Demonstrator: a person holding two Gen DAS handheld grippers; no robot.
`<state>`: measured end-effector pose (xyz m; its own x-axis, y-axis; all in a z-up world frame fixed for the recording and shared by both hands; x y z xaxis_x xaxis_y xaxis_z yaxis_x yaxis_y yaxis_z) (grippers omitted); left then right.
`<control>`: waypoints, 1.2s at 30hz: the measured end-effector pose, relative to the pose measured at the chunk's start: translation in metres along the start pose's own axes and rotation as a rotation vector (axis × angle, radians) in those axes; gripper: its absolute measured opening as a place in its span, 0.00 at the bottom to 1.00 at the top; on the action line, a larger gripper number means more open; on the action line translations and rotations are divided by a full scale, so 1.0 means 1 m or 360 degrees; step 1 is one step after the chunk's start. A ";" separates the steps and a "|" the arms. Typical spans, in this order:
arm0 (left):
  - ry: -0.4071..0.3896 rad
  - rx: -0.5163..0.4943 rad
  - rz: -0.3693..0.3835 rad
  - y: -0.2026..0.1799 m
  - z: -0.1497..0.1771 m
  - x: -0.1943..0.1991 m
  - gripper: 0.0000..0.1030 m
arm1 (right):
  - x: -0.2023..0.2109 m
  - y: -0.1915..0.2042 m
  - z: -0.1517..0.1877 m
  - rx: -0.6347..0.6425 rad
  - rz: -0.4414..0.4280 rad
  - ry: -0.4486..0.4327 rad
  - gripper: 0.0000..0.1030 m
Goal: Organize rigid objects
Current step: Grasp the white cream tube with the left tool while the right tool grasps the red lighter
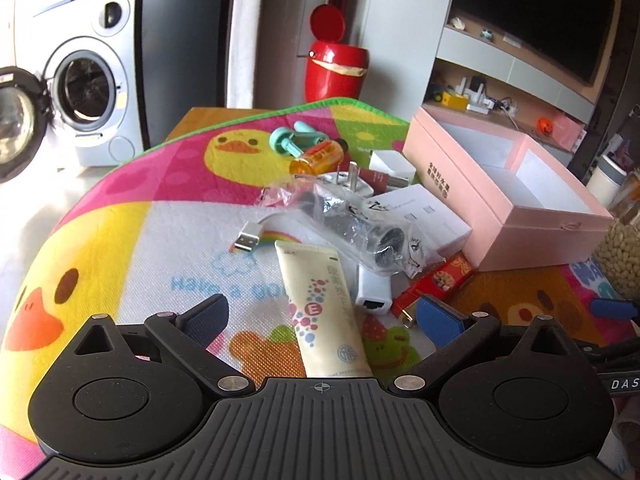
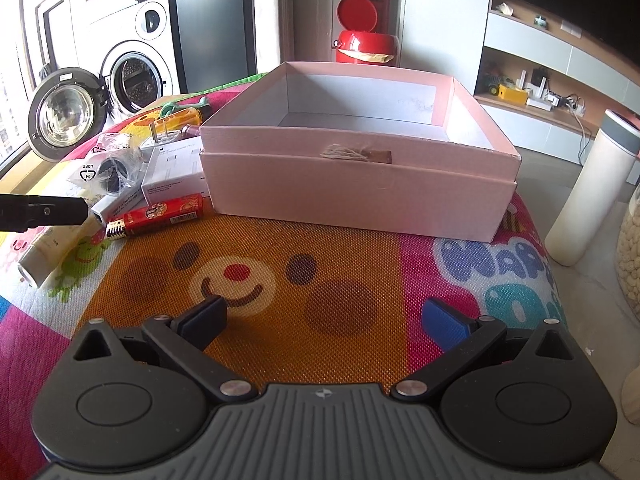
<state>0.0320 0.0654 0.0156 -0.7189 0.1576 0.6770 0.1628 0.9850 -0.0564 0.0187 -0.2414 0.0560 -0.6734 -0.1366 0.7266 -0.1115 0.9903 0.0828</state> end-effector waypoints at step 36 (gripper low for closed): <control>-0.0131 -0.0228 0.0226 0.006 0.063 0.063 0.39 | 0.019 0.080 -0.025 0.0380 -0.0390 -0.0074 0.80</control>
<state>-0.0548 0.0855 0.0118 -0.7336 0.3048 0.6074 0.3566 0.9335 -0.0377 0.0151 -0.1645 0.0933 -0.6375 -0.3762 0.6724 -0.4384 0.8947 0.0849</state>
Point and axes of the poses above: each gripper's, at about its wrist camera, not at the fingertips, and x roughly against the way its jaws point, y to its left, z to its underside, the point moved 1 cm from there along -x, roughly the way its jaws point, and after that the axes turned 8 degrees about -x, right-handed, at the moved point
